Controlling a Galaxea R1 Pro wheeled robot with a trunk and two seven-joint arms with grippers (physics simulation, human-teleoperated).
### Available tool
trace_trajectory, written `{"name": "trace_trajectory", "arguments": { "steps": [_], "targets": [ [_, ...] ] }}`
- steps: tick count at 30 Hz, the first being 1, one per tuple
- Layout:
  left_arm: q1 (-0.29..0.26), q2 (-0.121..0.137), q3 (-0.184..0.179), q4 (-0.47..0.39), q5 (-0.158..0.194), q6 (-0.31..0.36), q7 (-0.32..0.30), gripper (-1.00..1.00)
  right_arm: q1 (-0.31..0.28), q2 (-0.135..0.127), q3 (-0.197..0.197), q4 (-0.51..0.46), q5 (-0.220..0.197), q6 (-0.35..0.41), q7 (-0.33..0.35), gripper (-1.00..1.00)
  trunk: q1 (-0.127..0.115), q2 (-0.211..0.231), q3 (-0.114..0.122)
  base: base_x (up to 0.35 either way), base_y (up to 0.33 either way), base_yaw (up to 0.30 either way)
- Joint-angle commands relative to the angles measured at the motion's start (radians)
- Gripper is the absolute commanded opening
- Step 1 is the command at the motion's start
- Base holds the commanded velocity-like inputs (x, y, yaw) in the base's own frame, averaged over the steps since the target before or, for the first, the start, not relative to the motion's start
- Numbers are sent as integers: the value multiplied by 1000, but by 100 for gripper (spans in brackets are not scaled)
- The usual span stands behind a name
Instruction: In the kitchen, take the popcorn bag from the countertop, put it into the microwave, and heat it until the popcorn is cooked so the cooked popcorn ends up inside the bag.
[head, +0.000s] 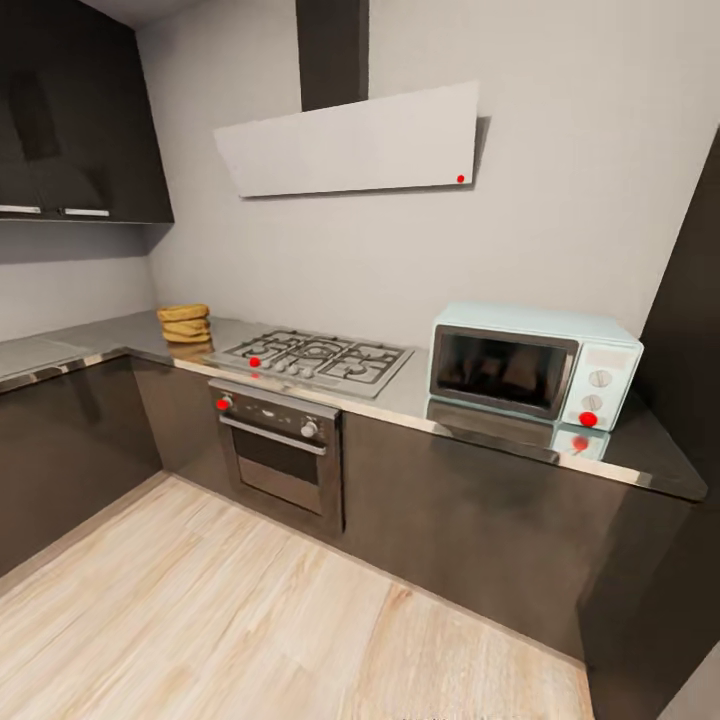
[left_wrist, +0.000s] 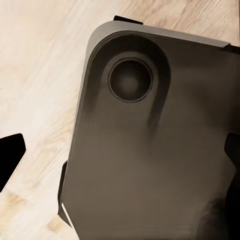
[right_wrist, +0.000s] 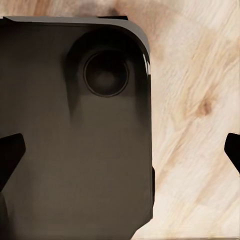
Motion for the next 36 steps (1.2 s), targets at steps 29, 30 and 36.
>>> {"name": "trace_trajectory", "arguments": {
  "steps": [29,30,36],
  "targets": [
    [0,9,-17,-3,144,-5,72,100,0,-1,-5,0,3,-5,-1,100,0,0,-1,0,0,-294],
    [0,9,-17,-3,144,-4,72,100,0,-1,-5,0,3,-5,-1,100,0,0,-1,0,0,-294],
    [0,8,-17,-3,143,-4,72,100,0,0,-4,0,4,-6,-1,100,0,0,-1,0,0,-294]
  ]
}}
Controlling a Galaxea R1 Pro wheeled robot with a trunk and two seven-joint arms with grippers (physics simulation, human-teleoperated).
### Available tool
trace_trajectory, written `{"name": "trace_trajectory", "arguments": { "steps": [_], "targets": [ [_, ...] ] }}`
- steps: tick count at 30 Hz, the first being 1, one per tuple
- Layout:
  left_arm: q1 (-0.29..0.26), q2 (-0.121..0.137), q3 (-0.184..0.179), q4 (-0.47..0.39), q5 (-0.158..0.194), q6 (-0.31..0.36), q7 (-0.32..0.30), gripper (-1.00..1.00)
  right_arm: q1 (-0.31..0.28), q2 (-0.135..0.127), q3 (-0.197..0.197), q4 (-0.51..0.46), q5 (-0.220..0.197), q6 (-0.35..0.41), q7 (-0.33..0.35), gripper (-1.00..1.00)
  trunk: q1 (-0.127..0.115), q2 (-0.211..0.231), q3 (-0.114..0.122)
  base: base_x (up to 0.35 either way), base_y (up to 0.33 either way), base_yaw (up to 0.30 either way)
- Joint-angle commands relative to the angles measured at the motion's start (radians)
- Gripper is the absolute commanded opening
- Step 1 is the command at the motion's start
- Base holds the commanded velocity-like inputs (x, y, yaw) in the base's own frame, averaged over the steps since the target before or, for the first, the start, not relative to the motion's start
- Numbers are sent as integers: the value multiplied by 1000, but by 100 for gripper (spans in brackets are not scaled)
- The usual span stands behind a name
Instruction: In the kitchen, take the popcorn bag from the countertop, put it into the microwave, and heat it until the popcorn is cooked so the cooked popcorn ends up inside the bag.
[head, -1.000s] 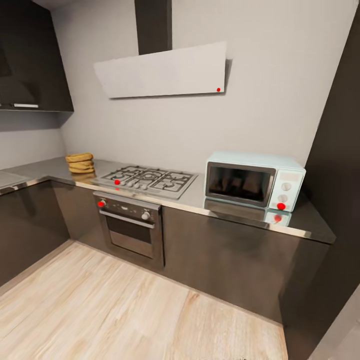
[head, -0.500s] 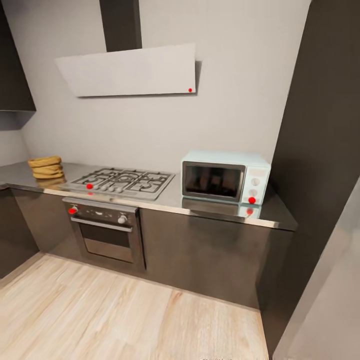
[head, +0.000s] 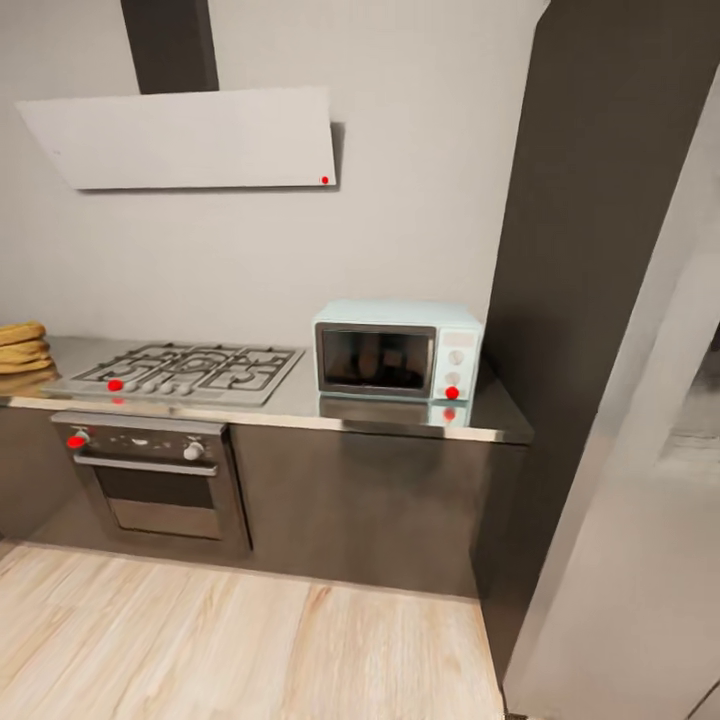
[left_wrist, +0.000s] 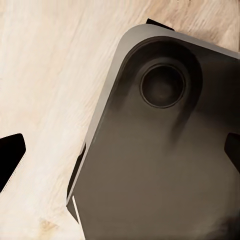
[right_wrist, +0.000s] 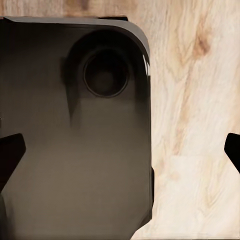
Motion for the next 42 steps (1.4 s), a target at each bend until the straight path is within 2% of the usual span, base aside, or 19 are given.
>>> {"name": "trace_trajectory", "arguments": {
  "steps": [1,7,20,42],
  "targets": [
    [0,0,-1,0,4,-2,2,100,0,0,-6,0,2,-4,-1,100,0,0,-1,0,0,-294],
    [0,0,-2,0,3,-2,2,100,0,0,-5,0,3,-3,-1,100,0,0,-1,0,0,-243],
    [0,-2,-3,1,1,3,-10,100,1,-2,-3,0,3,-3,-1,100,0,0,-1,15,0,-6],
    [0,-2,-15,1,-1,4,-12,100,0,-2,-4,0,4,-4,-1,100,0,0,-1,301,127,0]
  ]
}}
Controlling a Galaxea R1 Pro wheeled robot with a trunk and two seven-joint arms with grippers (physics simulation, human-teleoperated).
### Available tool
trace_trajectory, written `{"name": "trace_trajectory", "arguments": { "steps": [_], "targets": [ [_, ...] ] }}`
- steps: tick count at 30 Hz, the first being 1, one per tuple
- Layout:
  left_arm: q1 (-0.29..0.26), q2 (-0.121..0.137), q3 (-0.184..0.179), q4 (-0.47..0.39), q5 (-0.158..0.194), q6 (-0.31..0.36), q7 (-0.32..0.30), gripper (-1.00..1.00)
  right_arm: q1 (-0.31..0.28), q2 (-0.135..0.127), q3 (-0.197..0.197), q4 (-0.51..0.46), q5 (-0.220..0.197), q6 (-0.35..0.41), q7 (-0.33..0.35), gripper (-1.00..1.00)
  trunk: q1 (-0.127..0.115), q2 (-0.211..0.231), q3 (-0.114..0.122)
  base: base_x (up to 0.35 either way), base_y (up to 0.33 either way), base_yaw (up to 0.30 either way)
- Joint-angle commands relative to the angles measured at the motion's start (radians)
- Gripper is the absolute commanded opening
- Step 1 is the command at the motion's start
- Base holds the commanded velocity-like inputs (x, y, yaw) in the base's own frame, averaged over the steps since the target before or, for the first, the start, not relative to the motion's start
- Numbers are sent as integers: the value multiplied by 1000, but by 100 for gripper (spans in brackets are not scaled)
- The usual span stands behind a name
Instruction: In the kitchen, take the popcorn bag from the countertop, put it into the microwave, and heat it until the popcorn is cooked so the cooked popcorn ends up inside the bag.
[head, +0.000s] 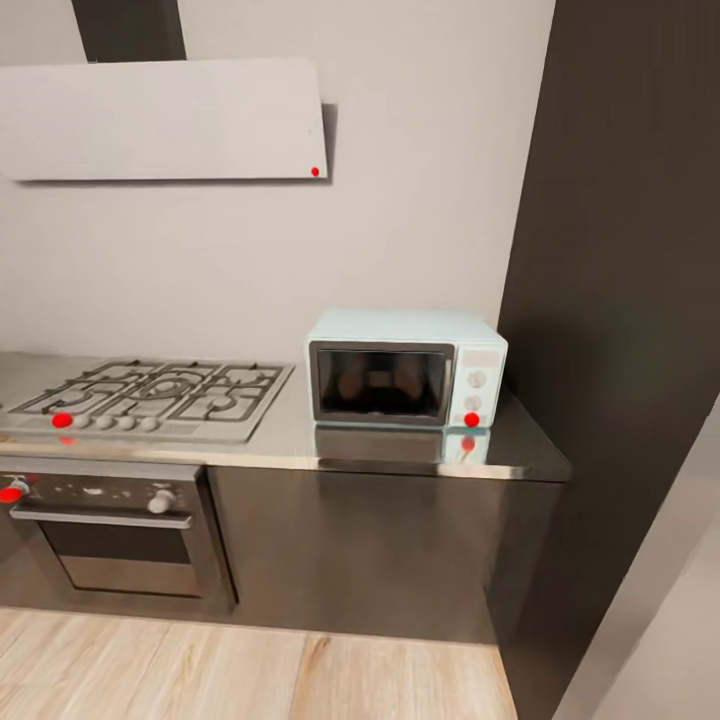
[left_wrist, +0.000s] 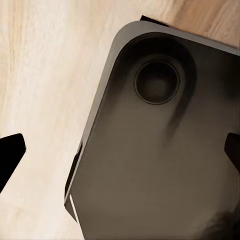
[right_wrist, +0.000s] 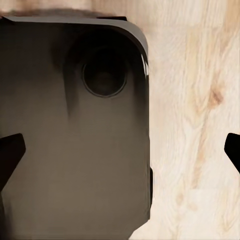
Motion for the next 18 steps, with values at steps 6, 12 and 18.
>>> {"name": "trace_trajectory", "arguments": {
  "steps": [6,12,18],
  "targets": [
    [0,-3,-4,-1,3,-4,2,100,0,3,-6,0,1,-4,-2,100,1,0,-1,184,236,-159],
    [0,-3,-4,-1,3,-3,2,100,-1,3,-5,0,1,-4,-2,100,1,0,-1,9,24,-241],
    [0,-3,-4,-1,3,-4,2,100,0,3,-5,0,1,-4,-2,100,1,0,-1,0,0,-235]
  ]
}}
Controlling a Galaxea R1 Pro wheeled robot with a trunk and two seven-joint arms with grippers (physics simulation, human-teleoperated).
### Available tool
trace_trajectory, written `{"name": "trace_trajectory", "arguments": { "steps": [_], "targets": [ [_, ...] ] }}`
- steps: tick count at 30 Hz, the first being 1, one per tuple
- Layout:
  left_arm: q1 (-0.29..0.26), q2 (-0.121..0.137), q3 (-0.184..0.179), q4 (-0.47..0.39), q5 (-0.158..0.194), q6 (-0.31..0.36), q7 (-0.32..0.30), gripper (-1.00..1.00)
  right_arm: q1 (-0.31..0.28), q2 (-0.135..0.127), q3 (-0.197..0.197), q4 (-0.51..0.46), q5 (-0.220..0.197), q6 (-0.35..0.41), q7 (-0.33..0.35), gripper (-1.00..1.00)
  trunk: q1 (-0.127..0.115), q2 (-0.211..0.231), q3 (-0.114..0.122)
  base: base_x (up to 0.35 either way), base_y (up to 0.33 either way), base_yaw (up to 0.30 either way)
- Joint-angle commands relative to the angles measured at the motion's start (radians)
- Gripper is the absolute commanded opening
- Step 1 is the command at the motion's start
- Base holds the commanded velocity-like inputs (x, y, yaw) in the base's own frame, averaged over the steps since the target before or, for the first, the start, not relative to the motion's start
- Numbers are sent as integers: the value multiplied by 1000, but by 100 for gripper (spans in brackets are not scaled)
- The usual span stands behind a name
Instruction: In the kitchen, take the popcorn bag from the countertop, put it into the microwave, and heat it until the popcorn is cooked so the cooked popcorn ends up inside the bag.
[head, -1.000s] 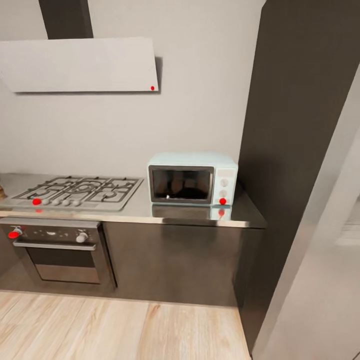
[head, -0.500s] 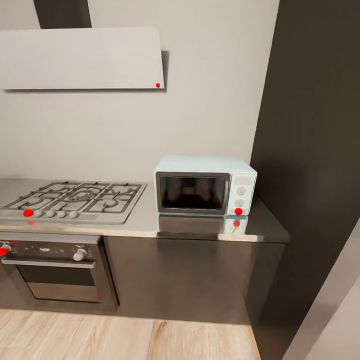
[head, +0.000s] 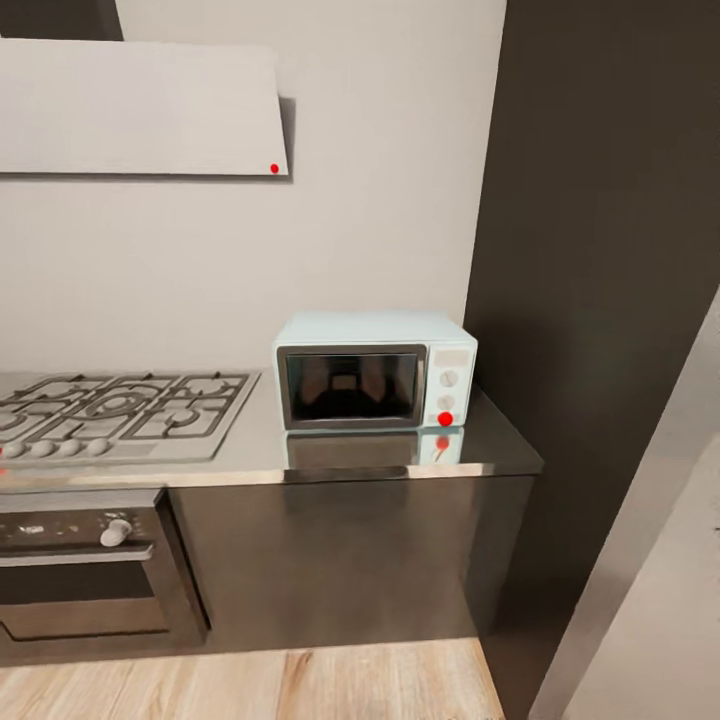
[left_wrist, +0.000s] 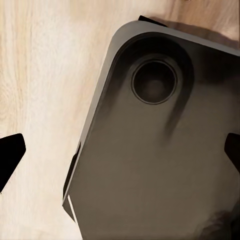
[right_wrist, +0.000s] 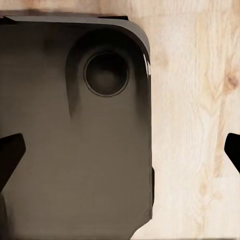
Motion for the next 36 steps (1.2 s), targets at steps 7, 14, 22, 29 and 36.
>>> {"name": "trace_trajectory", "arguments": {
  "steps": [7,14,22,29,36],
  "targets": [
    [0,0,-3,0,5,-2,3,100,-1,1,-1,0,4,-1,-11,100,0,0,-1,0,0,-29],
    [0,0,-3,0,5,-2,3,100,-1,2,-1,0,63,-1,-13,100,0,0,-1,0,0,0],
    [0,0,-3,0,5,-2,3,100,-1,2,-5,0,67,-2,-5,100,0,0,-1,0,0,4],
    [0,0,-3,0,5,-3,3,100,-1,0,-5,0,66,-3,-1,100,0,0,-1,0,0,173],
    [0,0,-3,0,5,-4,3,100,0,0,-5,0,67,-3,-1,100,0,0,-1,0,0,14]
  ]
}}
